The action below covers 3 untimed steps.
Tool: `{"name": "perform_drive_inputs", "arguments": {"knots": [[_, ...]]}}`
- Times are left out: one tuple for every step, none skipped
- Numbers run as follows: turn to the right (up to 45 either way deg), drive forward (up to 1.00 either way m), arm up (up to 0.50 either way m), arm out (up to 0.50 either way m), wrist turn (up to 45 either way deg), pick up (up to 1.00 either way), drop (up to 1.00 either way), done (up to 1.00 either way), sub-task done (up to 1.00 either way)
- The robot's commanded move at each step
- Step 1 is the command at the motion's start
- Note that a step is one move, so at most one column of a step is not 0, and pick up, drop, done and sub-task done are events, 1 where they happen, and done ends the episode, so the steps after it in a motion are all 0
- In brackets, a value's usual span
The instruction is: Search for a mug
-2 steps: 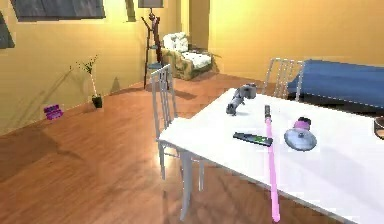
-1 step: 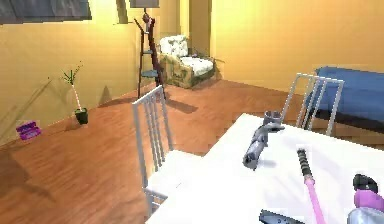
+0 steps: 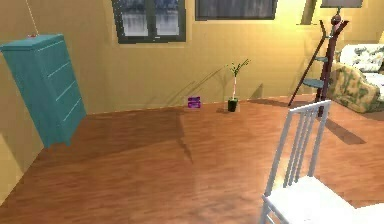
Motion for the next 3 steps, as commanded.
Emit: {"name": "perform_drive_inputs", "arguments": {"knots": [[-6.0, 0.0, 0.0, 0.0, 0.0, 0.0, 0.0, 0.0, 0.0], [0.0, 0.45, 0.0, 0.0, 0.0, 0.0, 0.0, 0.0, 0.0], [15.0, 0.0, 0.0, 0.0, 0.0, 0.0, 0.0, 0.0, 0.0]]}}
